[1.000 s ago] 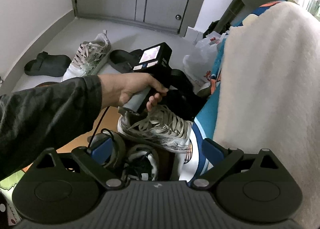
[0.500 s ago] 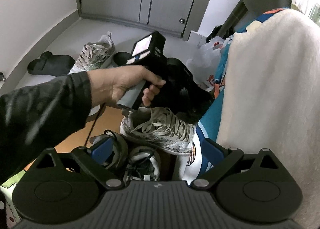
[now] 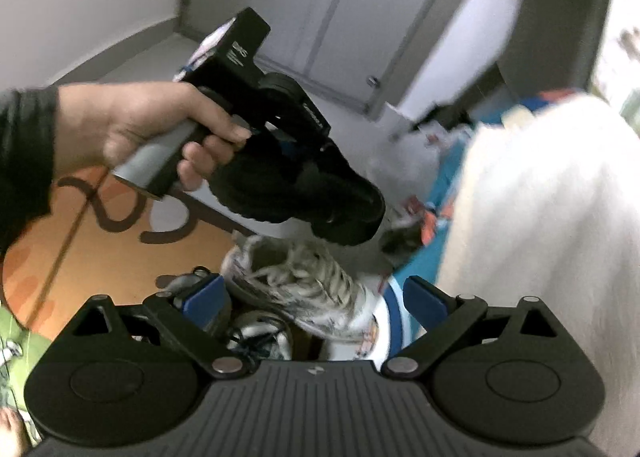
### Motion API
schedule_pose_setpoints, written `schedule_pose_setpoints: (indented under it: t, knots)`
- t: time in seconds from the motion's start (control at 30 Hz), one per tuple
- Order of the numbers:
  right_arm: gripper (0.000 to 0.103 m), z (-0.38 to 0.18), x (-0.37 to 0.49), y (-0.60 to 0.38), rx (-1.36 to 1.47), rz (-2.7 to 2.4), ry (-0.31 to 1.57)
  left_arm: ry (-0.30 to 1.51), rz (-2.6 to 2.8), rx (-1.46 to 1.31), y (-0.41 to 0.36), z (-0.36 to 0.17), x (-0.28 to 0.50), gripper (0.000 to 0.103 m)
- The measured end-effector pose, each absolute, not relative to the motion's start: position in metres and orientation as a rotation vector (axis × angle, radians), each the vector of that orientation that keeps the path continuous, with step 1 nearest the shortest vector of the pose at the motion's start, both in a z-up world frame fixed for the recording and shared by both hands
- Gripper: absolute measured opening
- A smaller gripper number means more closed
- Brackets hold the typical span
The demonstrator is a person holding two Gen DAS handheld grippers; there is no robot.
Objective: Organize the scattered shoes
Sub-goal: 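Lift and carry the black clog with the left tool toward the grey sneakers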
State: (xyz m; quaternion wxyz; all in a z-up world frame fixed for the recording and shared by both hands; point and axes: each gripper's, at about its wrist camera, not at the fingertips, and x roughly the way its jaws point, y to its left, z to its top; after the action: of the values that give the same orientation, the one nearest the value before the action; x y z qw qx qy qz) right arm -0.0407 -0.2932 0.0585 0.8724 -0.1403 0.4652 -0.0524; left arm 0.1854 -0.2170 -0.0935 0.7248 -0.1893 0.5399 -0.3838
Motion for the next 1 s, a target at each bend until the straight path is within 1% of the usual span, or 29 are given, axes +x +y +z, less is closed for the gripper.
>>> schedule_pose_setpoints:
  t: [0.1, 0.33, 0.43, 0.57, 0.7, 1.0]
  knots:
    - [0.098, 0.053, -0.039, -0.277, -0.351, -0.09, 0.943, 1.174, -0.814, -0.447, -0.182, -0.087, 0.176, 0.03]
    - [0.098, 0.032, -0.04, -0.239, -0.381, -0.049, 0.965, 1.144, -0.762, -0.48, -0.105, -0.082, 0.147, 0.03]
    - [0.098, 0.02, -0.043, -0.215, -0.438, -0.014, 0.973, 1.142, -0.747, -0.479, -0.086, -0.083, 0.139, 0.03]
    - [0.098, 0.016, -0.04, -0.19, -0.428, 0.012, 0.969, 1.134, -0.738, -0.469, -0.053, -0.084, 0.117, 0.03]
    - [0.098, 0.006, -0.039, -0.168, -0.468, 0.038, 0.961, 1.139, -0.745, -0.53, -0.033, -0.094, 0.1, 0.03]
    - [0.098, -0.022, -0.043, -0.157, -0.538, 0.115, 1.018, 1.111, -0.659, -0.612, 0.004, -0.111, 0.073, 0.03]
